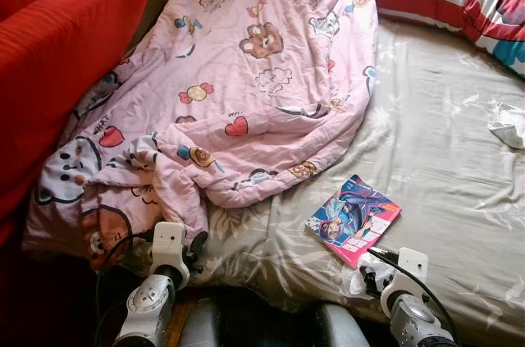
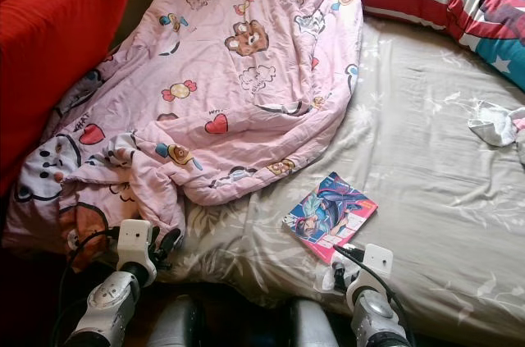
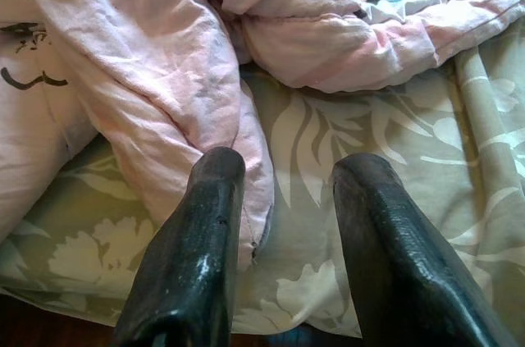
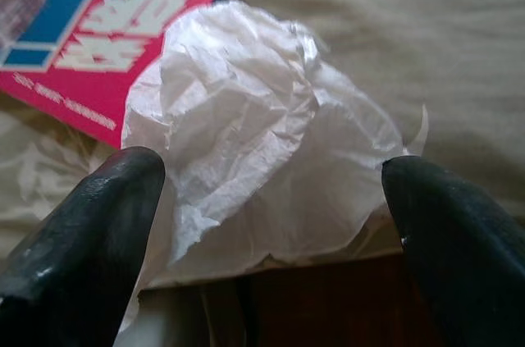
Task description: Clean up the room
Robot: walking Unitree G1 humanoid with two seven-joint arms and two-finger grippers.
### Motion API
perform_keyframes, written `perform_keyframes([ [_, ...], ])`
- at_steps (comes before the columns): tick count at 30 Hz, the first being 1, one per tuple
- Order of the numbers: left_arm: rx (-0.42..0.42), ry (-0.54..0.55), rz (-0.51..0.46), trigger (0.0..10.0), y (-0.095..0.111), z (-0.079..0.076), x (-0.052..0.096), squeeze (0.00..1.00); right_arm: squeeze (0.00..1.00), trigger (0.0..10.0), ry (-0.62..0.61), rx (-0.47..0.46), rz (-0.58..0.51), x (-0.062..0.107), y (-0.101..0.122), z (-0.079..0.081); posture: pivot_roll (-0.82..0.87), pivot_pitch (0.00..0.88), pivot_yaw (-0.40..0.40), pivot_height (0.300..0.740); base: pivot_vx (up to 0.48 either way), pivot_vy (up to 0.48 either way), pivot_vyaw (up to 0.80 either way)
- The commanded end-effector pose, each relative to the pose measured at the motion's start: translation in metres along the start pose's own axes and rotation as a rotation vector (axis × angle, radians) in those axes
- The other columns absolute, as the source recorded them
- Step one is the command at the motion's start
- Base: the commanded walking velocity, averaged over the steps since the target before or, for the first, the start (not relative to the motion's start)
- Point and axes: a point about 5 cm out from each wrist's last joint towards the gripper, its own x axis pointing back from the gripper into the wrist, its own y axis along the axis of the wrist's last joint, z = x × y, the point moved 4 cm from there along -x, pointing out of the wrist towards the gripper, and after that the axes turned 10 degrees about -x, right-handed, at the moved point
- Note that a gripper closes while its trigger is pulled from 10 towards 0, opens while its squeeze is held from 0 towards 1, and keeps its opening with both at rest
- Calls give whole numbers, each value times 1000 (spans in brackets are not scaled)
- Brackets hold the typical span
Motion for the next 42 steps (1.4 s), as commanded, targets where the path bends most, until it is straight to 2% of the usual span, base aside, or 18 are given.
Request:
perform_keyframes([
  [1, 5, -4, 40, 10000, -12, -1, 6, 0, 0, 10000, -23, -4, 40, 2, -13, -6, 75, 240, 21, 652, 0, 0, 0],
  [2, 3, -6, 40, 10000, -11, -1, 6, 0, 0, 8784, -29, -5, 40, 2, -12, -6, 76, 239, 23, 652, 0, 0, 0],
  [4, -3, -9, 41, 10000, -11, -2, 6, 0, 0, 0, -34, -11, 34, 1, -10, -8, 77, 239, 25, 652, 0, 0, 0],
  [33, -52, -12, 60, 10000, -14, 0, 9, 0, 0, 196, -30, -14, -8, 0, 2, -3, 68, 229, 38, 652, 0, 0, 0],
  [34, -53, -13, 61, 10000, -15, -1, 9, 0, 0, 5922, -18, -23, -36, 0, 7, 0, 67, 228, 38, 652, 0, 0, 0],
  [35, -53, -14, 62, 10000, -15, -1, 9, 0, 0, 10000, -8, -32, -53, 0, 10, 2, 67, 228, 38, 652, 0, 0, 0],
  [36, -53, -14, 63, 10000, -15, -1, 9, 0, 0, 10000, 5, -47, -72, 0, 14, 5, 64, 223, 38, 652, 0, 0, 0],
  [37, -53, -15, 64, 10000, -16, -2, 9, 0, 35, 10000, 23, -63, -91, 0, 17, 8, 64, 223, 38, 652, 0, 0, 0],
  [38, -53, -16, 65, 10000, -16, -2, 10, 0, 906, 10000, 34, -74, -110, 0, 20, 10, 60, 222, 38, 652, 0, 0, 0],
  [39, -53, -17, 65, 10000, -16, -2, 10, 0, 906, 10000, 40, -80, -120, 0, 21, 11, 60, 222, 38, 652, 0, 0, 0],
  [40, -53, -18, 66, 10000, -17, -3, 10, 0, 1000, 10000, 52, -90, -144, 0, 25, 13, 58, 219, 39, 652, 0, 0, 0],
  [42, -52, -21, 68, 10000, -18, -4, 11, 0, 1000, 10000, 67, -108, -191, 2, 31, 15, 57, 217, 39, 652, 0, 0, 0],
])
